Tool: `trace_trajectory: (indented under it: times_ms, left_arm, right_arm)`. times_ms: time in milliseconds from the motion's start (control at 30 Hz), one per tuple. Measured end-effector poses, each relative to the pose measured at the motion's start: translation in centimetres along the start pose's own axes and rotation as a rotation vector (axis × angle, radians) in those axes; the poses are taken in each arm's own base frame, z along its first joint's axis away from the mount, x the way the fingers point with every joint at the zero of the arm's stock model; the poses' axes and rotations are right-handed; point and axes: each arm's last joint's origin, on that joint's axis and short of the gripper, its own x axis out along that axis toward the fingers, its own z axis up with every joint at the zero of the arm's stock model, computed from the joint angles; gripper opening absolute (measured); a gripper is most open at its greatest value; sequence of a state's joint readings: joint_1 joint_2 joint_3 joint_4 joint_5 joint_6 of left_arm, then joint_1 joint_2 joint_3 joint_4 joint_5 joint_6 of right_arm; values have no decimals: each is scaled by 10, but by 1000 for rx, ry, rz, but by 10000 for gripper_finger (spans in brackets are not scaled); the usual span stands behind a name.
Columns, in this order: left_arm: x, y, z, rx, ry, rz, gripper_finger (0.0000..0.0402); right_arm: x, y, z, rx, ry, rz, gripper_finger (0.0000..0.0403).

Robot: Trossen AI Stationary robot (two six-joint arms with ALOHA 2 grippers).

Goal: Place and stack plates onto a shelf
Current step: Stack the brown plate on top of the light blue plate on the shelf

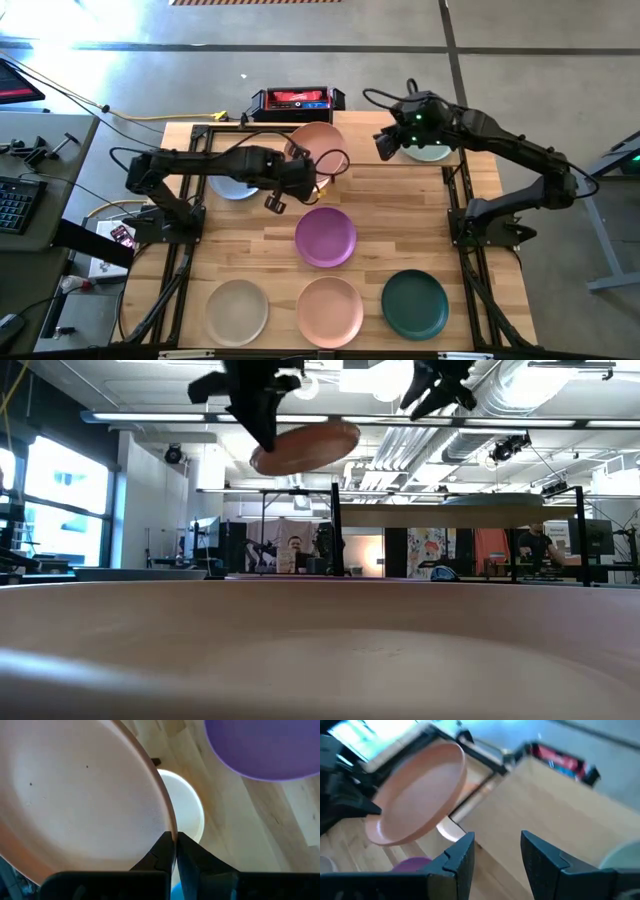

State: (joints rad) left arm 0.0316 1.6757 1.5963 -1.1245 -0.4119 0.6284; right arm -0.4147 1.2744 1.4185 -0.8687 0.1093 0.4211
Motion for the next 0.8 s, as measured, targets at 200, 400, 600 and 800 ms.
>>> trace_trajectory:
  times_ms: [200, 400, 600, 800]
  left_arm:
    - [13, -10, 11, 58, 70, 13, 3]
    - [21, -24, 22, 117, 103, 2, 3]
    - [23, -36, 32, 153, 113, 11, 3]
    - [19, -42, 36, 169, 106, 41, 3]
  right_arm:
    - [26, 1, -9, 51, 145, -53, 140]
    - [45, 15, -15, 46, 196, -46, 140]
    - [59, 29, -20, 17, 208, -22, 140]
    - [60, 38, -20, 43, 177, 9, 140]
